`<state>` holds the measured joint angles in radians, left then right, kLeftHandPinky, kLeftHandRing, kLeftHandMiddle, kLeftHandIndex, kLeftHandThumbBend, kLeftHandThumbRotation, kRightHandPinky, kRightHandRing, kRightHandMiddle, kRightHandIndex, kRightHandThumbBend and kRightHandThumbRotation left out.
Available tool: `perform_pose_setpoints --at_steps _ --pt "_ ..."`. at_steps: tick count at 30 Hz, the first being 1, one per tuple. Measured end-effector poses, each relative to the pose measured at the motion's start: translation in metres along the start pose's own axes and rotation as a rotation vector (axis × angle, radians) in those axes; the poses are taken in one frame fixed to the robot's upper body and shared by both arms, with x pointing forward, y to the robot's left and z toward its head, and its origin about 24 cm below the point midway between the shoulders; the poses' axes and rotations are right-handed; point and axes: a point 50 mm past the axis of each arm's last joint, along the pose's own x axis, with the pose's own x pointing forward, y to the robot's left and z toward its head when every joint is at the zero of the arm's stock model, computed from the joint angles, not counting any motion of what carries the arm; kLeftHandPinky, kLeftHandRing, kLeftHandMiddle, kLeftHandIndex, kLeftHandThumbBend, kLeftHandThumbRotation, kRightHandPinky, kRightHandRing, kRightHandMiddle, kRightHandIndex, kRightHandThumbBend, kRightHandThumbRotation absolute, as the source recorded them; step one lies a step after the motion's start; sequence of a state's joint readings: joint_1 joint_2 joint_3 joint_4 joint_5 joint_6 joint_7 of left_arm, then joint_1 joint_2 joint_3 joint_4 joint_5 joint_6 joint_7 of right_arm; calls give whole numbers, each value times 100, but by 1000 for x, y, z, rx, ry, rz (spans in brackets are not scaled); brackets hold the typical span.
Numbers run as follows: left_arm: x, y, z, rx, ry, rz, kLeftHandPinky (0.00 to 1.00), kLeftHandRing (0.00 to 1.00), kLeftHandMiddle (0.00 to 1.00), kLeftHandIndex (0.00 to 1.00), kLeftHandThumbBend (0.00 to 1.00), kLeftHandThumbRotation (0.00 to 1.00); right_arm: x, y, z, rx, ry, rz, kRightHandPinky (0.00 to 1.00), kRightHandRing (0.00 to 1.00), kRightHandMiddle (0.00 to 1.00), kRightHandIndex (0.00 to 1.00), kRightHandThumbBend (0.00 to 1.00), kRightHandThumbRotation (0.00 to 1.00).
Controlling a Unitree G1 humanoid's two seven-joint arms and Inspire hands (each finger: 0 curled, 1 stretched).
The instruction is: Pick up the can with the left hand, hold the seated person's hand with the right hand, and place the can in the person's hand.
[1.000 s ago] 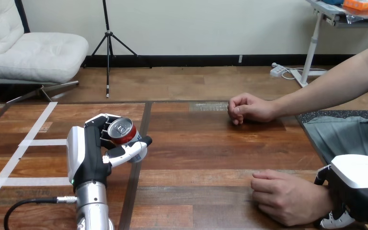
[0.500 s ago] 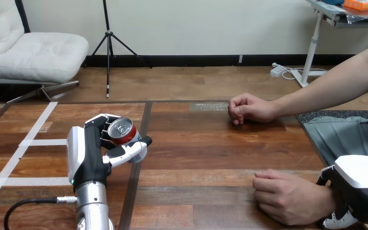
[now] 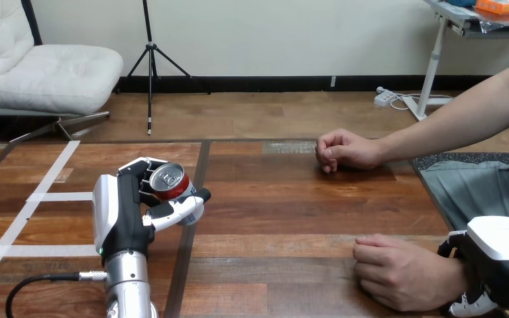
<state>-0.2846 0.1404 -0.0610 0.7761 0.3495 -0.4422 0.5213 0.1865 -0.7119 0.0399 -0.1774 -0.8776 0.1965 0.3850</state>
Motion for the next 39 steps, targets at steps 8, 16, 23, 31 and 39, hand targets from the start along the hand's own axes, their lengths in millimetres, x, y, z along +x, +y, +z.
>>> perform_pose_setpoints --at_steps 8,16,23,31,39 --pt "0 0 0 1 0 0 38 42 46 48 63 0 -1 1 0 0 4 0 50 68 75 76 74 0" --pt "0 0 0 0 0 0 39 42 46 48 62 0 -2 1 0 -3 7 -1 41 57 72 74 77 0" --pt "0 0 0 -1 1 1 39 42 46 48 62 0 -2 2 0 -9 -4 -20 33 45 57 64 79 0" --pt "0 0 0 -1 0 1 38 42 46 48 62 0 -1 4 -1 -10 -20 -44 23 32 41 55 79 0" --pt "0 0 0 -1 1 1 39 42 46 48 62 0 0 4 -2 -2 -22 -54 29 38 45 50 75 0"
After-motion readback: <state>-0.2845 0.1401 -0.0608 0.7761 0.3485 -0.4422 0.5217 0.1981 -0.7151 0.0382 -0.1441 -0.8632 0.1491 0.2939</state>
